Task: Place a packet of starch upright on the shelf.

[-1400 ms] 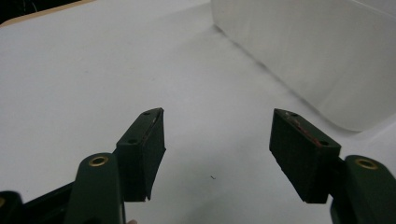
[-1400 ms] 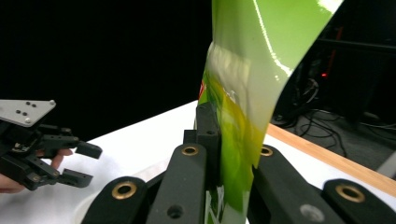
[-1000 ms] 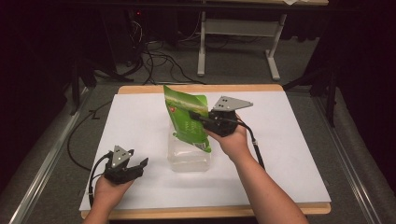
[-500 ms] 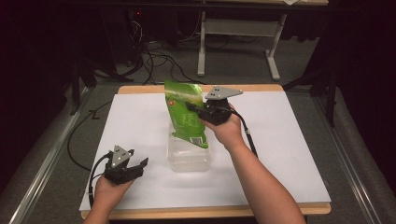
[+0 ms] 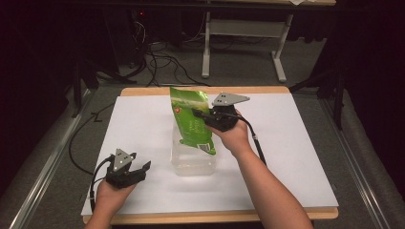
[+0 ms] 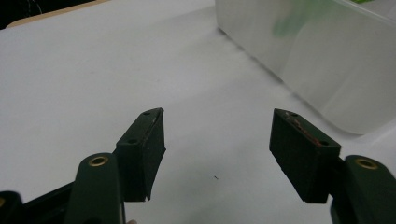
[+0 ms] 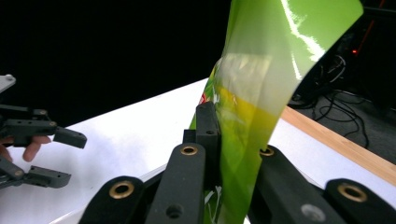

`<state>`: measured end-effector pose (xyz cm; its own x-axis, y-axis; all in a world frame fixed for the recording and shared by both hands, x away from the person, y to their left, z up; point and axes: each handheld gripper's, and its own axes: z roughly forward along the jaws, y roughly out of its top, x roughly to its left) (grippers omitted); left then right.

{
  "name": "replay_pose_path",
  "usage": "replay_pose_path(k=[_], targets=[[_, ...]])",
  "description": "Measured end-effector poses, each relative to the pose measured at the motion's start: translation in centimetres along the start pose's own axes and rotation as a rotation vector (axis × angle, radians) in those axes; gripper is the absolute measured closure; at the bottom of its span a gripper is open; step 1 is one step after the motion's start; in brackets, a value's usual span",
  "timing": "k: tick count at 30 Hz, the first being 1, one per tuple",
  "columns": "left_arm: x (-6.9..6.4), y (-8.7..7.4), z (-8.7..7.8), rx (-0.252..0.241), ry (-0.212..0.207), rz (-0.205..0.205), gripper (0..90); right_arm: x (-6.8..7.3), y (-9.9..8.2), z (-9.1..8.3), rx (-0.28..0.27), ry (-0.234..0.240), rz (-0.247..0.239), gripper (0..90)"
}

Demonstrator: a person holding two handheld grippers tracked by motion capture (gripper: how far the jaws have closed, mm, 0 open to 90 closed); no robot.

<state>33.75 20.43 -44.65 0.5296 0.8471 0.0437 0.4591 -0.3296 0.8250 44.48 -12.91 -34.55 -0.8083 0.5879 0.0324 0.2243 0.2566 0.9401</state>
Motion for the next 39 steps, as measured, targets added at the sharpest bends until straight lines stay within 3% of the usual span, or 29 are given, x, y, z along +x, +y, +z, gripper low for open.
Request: replay_pose_path(k=[1,6,9,18,20,21,25,27,28,29,33,35,36,37,39], targets=[[0.0,0.0,0.0,0.002,0.0,0.003,36.2,-0.1,0.3,0.1,0.005,0.031,-0.025,89.3],[0.0,-0.1,0.0,0.008,0.008,0.0,36.2,-0.4,0.9,0.5,0.016,0.093,-0.083,89.3],[0.1,-0.3,0.1,0.013,0.01,-0.008,36.2,-1.5,0.9,0.8,-0.029,0.152,-0.101,89.2],[0.2,-0.4,0.0,0.018,0.02,-0.014,36.1,-1.9,-0.2,1.1,-0.029,0.185,-0.097,88.7],[0.2,-0.4,-0.1,0.017,0.018,-0.017,36.0,-1.8,-0.7,0.9,-0.046,0.174,-0.069,87.6],[0.2,-0.4,-0.2,0.015,0.02,-0.017,36.1,-1.7,-1.2,0.8,-0.042,0.163,-0.031,84.0],[0.2,-0.4,-0.3,0.011,0.019,-0.016,36.1,-1.4,-2.1,0.5,-0.038,0.14,-0.008,81.0],[0.2,-0.4,-0.3,0.01,0.016,-0.015,36.1,-0.9,-3.0,0.0,-0.036,0.115,0.013,75.4],[0.2,-0.4,-0.3,0.01,0.015,-0.014,36.1,-0.9,-3.0,0.0,-0.036,0.115,0.013,75.4],[0.1,-0.3,-0.3,0.008,0.013,-0.011,36.1,-0.4,-3.4,-0.4,-0.023,0.082,0.017,70.5],[0.1,-0.3,-0.3,0.004,0.012,-0.006,36.1,0.1,-4.0,-1.1,-0.011,0.068,0.017,69.7],[0.1,-0.3,-0.4,0.003,0.012,-0.005,36.1,0.6,-4.4,-1.4,0.036,0.034,-0.017,66.0],[0.1,-0.3,-0.4,0.001,0.009,-0.006,36.1,0.6,-4.4,-1.4,0.036,0.034,-0.017,66.0],[0.1,-0.3,-0.4,-0.001,0.008,-0.006,36.1,0.9,-4.8,-1.5,0.072,0.012,-0.023,62.2],[0.1,-0.2,-0.5,-0.005,0.008,-0.005,36.1,1.0,-5.4,-1.8,0.073,0.017,-0.009,61.3]])
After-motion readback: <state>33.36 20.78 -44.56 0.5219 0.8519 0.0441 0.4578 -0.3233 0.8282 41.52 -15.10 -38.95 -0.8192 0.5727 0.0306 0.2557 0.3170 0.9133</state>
